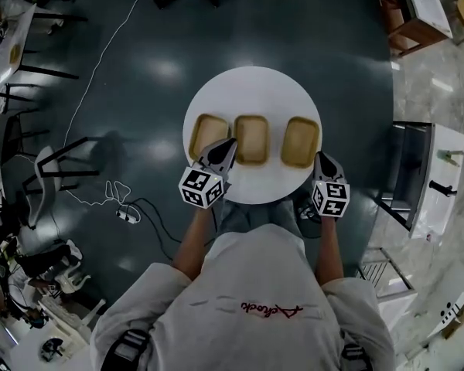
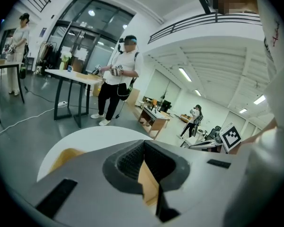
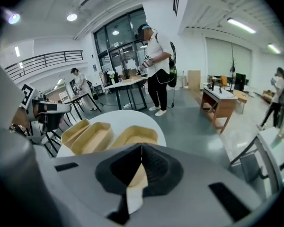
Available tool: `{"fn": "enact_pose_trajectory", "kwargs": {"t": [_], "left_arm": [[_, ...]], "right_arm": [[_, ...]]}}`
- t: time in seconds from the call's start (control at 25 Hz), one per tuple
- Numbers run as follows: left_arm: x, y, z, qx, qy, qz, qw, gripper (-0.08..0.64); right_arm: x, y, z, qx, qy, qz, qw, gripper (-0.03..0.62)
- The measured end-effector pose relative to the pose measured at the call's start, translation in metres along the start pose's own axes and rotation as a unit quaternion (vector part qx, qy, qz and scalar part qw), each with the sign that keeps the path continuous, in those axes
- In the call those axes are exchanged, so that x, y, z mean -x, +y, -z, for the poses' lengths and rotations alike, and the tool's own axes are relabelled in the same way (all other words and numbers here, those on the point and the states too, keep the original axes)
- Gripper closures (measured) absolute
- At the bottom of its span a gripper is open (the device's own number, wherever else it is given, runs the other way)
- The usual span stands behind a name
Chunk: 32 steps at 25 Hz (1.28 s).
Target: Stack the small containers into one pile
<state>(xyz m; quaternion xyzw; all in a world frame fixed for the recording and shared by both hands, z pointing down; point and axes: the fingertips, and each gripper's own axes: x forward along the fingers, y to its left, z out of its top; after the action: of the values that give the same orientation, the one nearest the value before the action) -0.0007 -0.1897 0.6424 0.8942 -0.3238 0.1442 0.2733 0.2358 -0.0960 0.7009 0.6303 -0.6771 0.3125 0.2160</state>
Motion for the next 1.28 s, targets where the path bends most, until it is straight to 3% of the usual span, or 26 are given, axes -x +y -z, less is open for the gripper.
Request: {"fn": "enact_pose_trajectory", "kwargs": {"t": [0.32,0.44,0.52,0.92,1.28], "left_arm": [[-0.012,-0.006,0.022,0.014,0.014,0.004,0.9998,0.549],[-0.016,-0.007,0.027,0.016,0.018,0.003,0.9997,0.549],[-0.017,-0.006,0.029,0.018,0.021,0.002,0.9996,0.549],[-0.018,-0.004,0.030,0.020,0.024,-0.001,0.9995,0.549],[-0.013,0.000,0.030,0.023,0.018,-0.007,0.9995,0.549]], "right_arm": [[-0.015,-0.006,0.036,-0.045,0.038,0.011,0.998,0.568],[-0.023,-0.012,0.042,-0.058,0.042,0.013,0.997,0.480],[-0.028,-0.015,0.044,-0.064,0.046,0.015,0.997,0.479],[-0.054,-0.024,0.056,-0.091,0.073,0.028,0.993,0.485],[-0.056,-0.023,0.053,-0.100,0.061,0.043,0.992,0.557]]}}
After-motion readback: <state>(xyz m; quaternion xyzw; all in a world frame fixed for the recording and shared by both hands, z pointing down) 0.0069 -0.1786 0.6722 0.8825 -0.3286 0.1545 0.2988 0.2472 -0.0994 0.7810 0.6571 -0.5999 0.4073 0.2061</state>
